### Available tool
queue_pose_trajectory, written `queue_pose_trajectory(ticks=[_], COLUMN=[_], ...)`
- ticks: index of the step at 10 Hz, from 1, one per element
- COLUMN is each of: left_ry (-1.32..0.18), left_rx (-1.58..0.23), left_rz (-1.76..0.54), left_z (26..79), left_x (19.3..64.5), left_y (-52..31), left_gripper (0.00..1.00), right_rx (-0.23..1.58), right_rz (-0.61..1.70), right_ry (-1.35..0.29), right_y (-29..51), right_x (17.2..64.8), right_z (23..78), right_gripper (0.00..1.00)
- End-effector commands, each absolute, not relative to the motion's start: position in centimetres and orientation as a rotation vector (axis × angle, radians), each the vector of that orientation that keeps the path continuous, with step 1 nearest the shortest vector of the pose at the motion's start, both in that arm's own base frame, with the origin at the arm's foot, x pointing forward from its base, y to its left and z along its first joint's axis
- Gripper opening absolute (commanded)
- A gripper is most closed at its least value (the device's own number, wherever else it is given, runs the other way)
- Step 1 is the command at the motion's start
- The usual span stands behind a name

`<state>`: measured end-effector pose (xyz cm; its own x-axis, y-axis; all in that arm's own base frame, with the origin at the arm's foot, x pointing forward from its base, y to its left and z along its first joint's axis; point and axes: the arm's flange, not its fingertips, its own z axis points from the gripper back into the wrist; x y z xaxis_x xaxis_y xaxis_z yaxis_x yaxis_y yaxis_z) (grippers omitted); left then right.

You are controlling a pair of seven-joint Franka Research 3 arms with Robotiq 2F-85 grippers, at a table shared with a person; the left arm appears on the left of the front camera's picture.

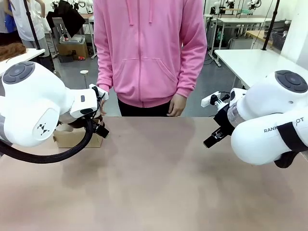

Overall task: Pour a drink into a cup and package it in a carrier.
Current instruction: Pick up the 600 ml Paper Cup and place it in the middle top area of the table.

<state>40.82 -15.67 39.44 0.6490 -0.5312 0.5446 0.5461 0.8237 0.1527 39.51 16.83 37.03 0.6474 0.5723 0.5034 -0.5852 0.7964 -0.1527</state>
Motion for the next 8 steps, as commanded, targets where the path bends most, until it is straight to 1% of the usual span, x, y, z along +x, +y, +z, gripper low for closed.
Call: queue_pose_trajectory(ticks=[1, 4, 5, 7, 8], left_ry=[-0.616, -0.616, -0.616, -0.616, -0.616], left_rx=[-0.026, -0.026, -0.026, -0.026, -0.026], left_rz=[-0.612, -0.612, -0.612, -0.612, -0.612], left_z=[39.7, 39.7, 39.7, 39.7, 39.7], left_x=[40.8, 40.8, 40.8, 40.8, 40.8], left_y=[-15.7, -15.7, -15.7, -15.7, -15.7], left_gripper=[1.00, 1.00, 1.00, 1.00, 1.00], right_rx=[0.025, 0.024, 0.040, 0.078, 0.127], right_rz=[0.658, 0.658, 0.644, 0.644, 0.655], right_ry=[-0.564, -0.564, -0.575, -0.559, -0.538], right_y=[16.8, 16.8, 16.2, 13.8, 11.4], right_x=[39.5, 39.5, 41.0, 44.2, 46.1], right_z=[37.0, 37.0, 39.4, 45.9, 49.2], right_gripper=[1.00, 1.00, 1.00, 1.00, 1.00])
